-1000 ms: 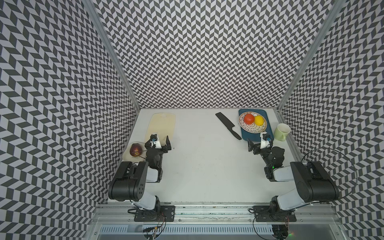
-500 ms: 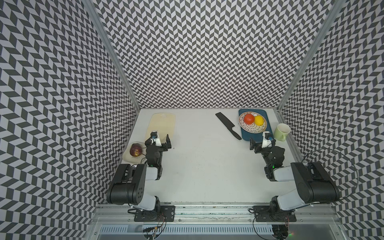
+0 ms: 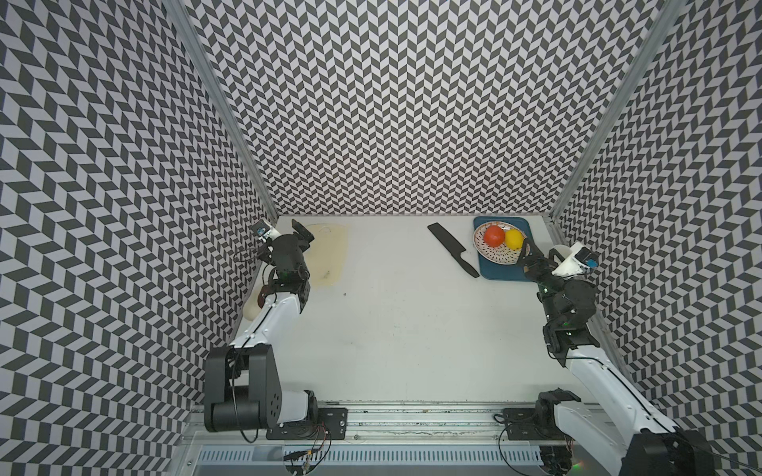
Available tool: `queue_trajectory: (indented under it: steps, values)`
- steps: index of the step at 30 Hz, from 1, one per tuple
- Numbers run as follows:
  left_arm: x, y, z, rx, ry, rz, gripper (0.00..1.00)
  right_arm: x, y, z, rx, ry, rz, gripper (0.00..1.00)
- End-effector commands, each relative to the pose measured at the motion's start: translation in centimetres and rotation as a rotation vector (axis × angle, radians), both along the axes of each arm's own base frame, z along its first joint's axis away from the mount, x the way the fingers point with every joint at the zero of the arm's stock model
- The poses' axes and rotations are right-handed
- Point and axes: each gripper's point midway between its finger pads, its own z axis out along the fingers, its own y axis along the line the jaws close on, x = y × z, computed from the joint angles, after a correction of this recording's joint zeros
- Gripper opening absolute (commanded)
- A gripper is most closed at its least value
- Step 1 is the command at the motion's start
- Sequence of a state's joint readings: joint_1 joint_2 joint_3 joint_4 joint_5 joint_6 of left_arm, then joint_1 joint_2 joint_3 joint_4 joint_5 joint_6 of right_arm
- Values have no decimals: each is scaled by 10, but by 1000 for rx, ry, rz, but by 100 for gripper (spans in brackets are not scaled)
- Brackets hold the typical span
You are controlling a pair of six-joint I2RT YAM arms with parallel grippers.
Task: Align the knife with the edge of the cutting board
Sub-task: Adjust the work surface at the center of the board.
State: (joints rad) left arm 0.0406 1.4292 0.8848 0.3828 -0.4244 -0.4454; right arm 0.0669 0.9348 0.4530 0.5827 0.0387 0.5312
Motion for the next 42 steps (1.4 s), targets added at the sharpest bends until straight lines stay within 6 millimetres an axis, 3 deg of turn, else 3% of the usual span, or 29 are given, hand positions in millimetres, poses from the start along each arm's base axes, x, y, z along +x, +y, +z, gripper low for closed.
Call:
queue_trajectory:
  steps: [1, 7, 11, 20, 29, 34, 42]
  values:
    - [21, -13, -57, -57, 208, -76, 99, -7, 49, -21, 77, 101, 241, 100]
    - [90, -34, -91, -94, 372, -215, 100, -17, 110, -27, -56, 215, 333, 100]
    - [132, -44, -124, -118, 473, -290, 100, -25, 128, -29, -52, 216, 407, 100]
    - [208, -63, -161, -178, 529, -407, 100, -20, 161, -54, -54, 305, 498, 100]
    - [225, -72, -206, -230, 588, -455, 100, -23, 164, -57, -39, 316, 508, 100]
    - [226, -83, -215, -260, 590, -480, 100, -23, 163, -56, -35, 318, 505, 100]
    - [224, -128, -231, -246, 642, -617, 100, -22, 159, -58, -35, 332, 481, 100]
